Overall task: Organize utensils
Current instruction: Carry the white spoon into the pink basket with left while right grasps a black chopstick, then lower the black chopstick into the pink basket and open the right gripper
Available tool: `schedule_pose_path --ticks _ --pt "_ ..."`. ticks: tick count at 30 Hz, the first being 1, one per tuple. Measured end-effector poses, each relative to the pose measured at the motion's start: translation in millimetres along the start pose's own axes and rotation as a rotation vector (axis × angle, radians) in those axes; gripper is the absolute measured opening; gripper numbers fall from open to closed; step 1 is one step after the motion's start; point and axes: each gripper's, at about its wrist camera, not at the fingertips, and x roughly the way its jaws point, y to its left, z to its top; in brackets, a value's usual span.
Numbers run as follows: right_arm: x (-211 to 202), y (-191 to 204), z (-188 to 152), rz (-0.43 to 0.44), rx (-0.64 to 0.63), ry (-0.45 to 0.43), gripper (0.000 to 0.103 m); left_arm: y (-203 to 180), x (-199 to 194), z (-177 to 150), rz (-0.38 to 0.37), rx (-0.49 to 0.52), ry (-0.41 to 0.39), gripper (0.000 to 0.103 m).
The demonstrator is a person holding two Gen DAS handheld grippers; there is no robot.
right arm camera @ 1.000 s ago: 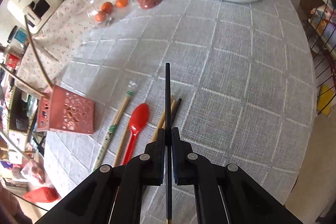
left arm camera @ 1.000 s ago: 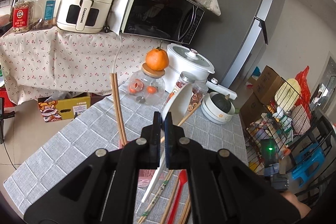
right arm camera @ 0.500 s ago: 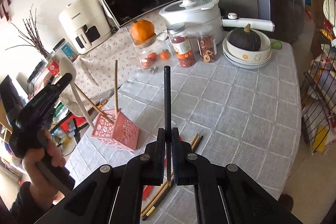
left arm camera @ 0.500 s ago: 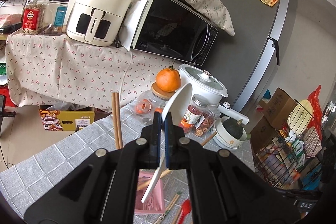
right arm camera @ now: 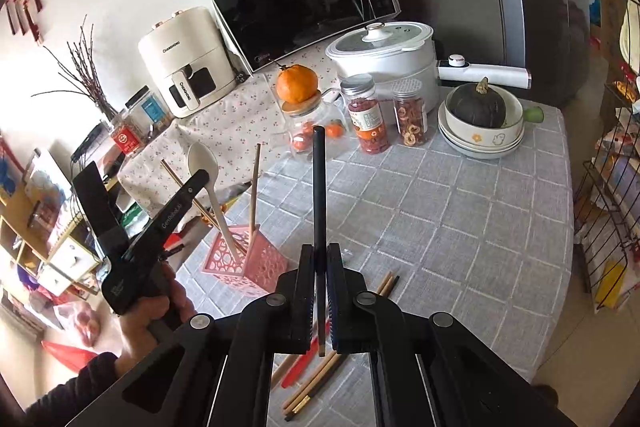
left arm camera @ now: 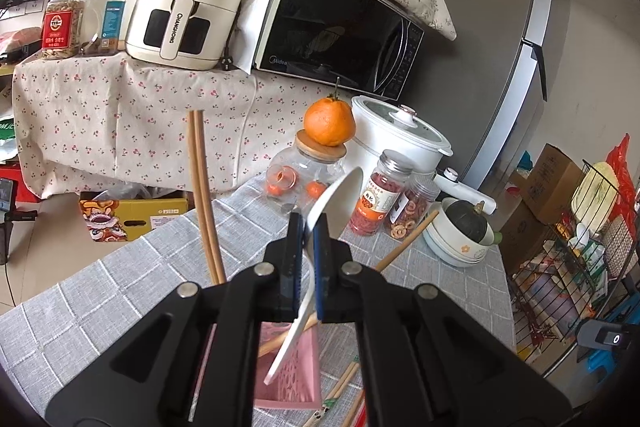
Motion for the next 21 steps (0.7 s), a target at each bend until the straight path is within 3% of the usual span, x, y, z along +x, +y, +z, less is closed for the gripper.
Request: schedule_pose_path --ticks 5,9,14,21 --pt "0.3 1.1 3.3 0.011 0.004 -0.006 0.005 4.9 1.2 -3.2 -0.006 0.004 0.074 0.006" --pt "-1.3 10.2 5.6 0.028 -0.005 -0.018 0.005 8.0 -6.2 -0.2 -0.006 0.026 0.107 0.026" --pt "-3.0 23.1 8.8 0.047 -0.024 -0.036 0.006 14.9 -14.5 6.0 0.014 0.028 0.203 0.03" --pt "-10.6 46.4 22.7 0.094 -0.02 -0.123 0.006 26.3 -39.8 9.1 0.055 0.052 0.352 0.063"
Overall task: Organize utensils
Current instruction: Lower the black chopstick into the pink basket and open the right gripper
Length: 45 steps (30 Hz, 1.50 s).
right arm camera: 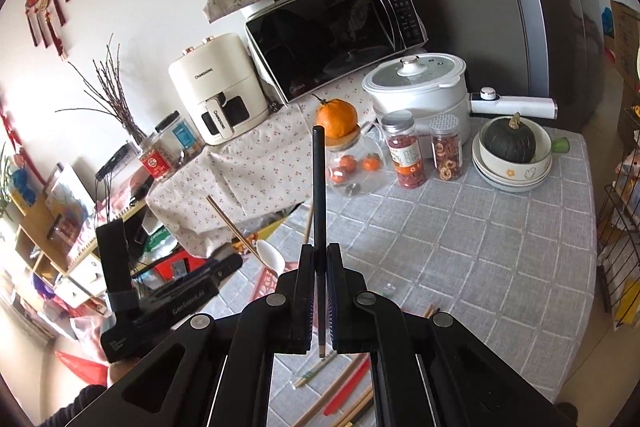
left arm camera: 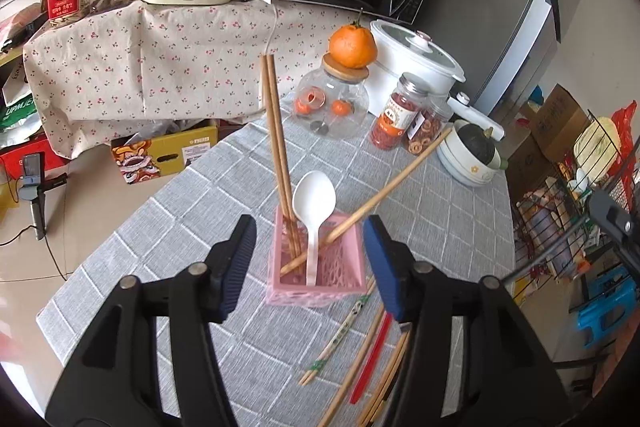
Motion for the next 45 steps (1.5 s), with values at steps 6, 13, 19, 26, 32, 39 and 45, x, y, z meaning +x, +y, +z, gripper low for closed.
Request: schedule_pose_path --ticks 6,13,19,26,32,39,45 --pt "4.6 24.2 10.4 0.027 -0.013 -0.083 0.006 15.2 -1.1 -14.8 0.018 -0.013 0.2 0.072" --pt "39.0 43.0 9.1 0.057 -0.014 -0.086 0.006 31.8 4.7 -26.0 0.05 -0.002 0.284 0.072" --pt "73.7 50.7 1.6 0.023 -0.06 -0.022 0.006 43.1 6.4 -28.7 0.059 -0.001 0.313 0.072" --pt "109.2 39.3 -11.1 0.033 -0.03 0.061 0.006 44.6 12.7 -32.0 0.069 0.022 0.336 0.072" --pt "118.9 29.2 -12.6 0.062 0.009 0.094 0.013 31.1 12.0 -33.2 0.063 0.097 0.308 0.072" --pt "89.5 21.8 -3.5 0.068 0.007 0.048 0.041 18.8 16.2 -37.1 0.042 0.127 0.321 0.072" --pt "59.5 7.0 -0.3 0.04 0.011 0.046 0.048 7.7 19.3 -44.5 0.022 0.161 0.338 0.072"
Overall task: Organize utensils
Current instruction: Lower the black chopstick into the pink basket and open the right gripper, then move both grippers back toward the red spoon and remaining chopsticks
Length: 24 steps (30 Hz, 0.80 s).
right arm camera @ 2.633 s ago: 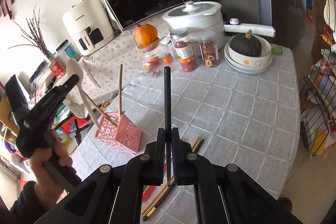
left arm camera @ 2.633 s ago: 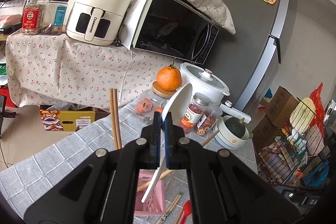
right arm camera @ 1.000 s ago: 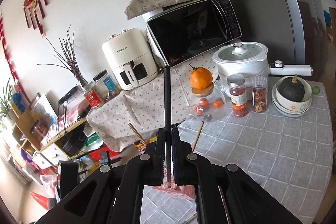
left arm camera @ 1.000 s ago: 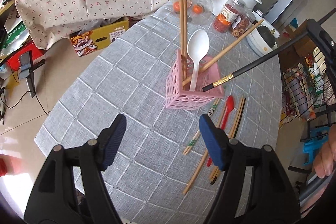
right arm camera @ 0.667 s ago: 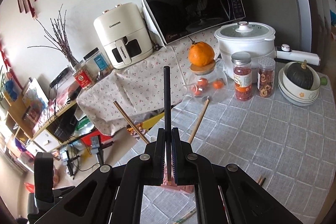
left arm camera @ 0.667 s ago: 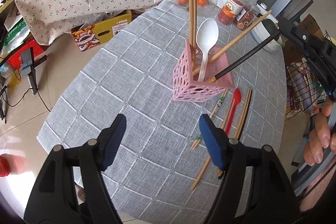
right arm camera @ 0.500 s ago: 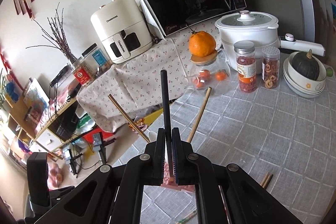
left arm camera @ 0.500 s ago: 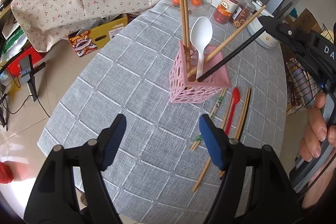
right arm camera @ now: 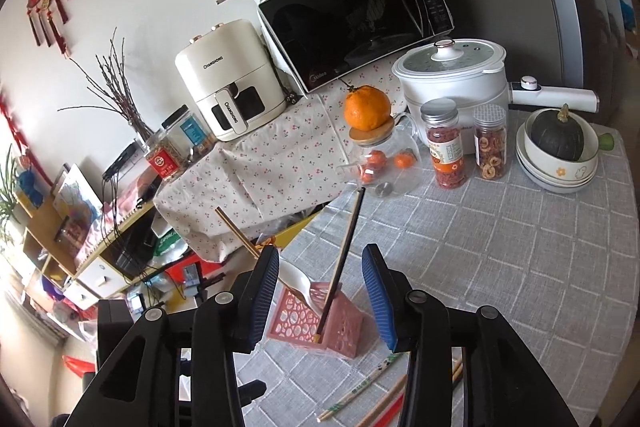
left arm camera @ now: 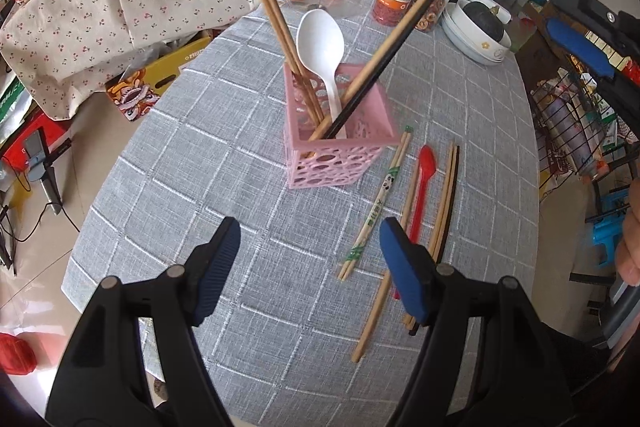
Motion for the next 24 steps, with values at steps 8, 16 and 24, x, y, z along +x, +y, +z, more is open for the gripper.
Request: schedule_pose_path --ticks 8,16,24 --pt "-17.1 -40.3 -17.1 -0.134 0.016 0.118 0.057 -15.6 18.6 -6.4 0.014 0.047 0.054 0.072" --pt "-17.4 -94.4 -42.6 -0.266 0.092 0.272 0.06 -43.9 36.8 -11.8 0.006 0.084 0.107 0.072" --pt "-9.7 -131.2 -70.2 -0.33 0.18 0.427 0.061 -83.3 66.6 -15.8 -0.035 0.098 0.167 0.069"
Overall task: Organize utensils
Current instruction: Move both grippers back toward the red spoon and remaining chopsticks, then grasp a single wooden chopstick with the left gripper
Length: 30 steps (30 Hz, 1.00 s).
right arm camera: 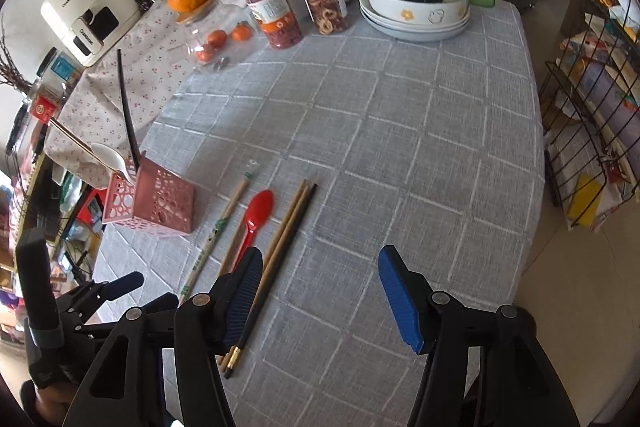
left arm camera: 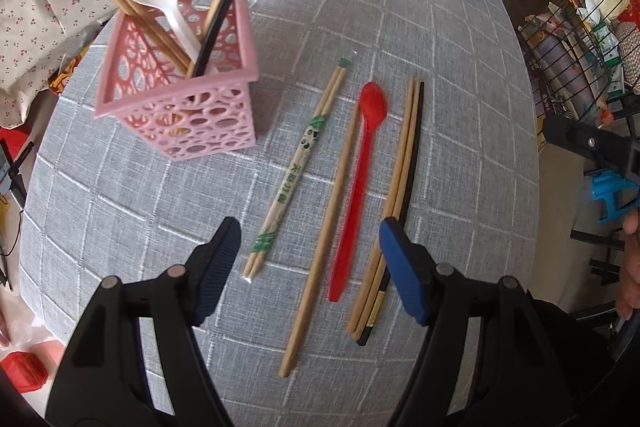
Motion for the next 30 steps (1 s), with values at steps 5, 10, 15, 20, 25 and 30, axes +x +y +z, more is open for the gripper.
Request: schedule_pose_path --ticks 5,10,15,20,25,30 --pt "6.9 -9.3 -3.1 -0.012 0.009 0.038 0.062 -12.9 19.0 9.7 -0.025 0.005 0.019 0.033" --pt "6.1 -17.9 -3.8 -0.016 0.015 0.051 0.062 -19.4 31.2 17.7 -0.025 0.0 0.017 0.016" --pt "6.7 -26.6 -5.2 -0.033 0.011 0.06 0.062 -25.0 42.1 24.3 0.013 0.01 0.012 0.012" --pt "9.6 -32.4 -7.3 -0.044 0.012 0.074 0.062 -28.1 52.2 31.0 0.046 0.025 0.009 0.011" --pt "14.6 -30.5 -9.4 -0.051 0.0 0.088 0.062 -28.3 60.7 34.9 0.043 0.018 0.023 0.011" --pt "20.5 -23.6 -10.8 -0.065 -0.025 0.102 0.062 -38.3 62.1 39.7 0.063 0.048 0.032 0.008"
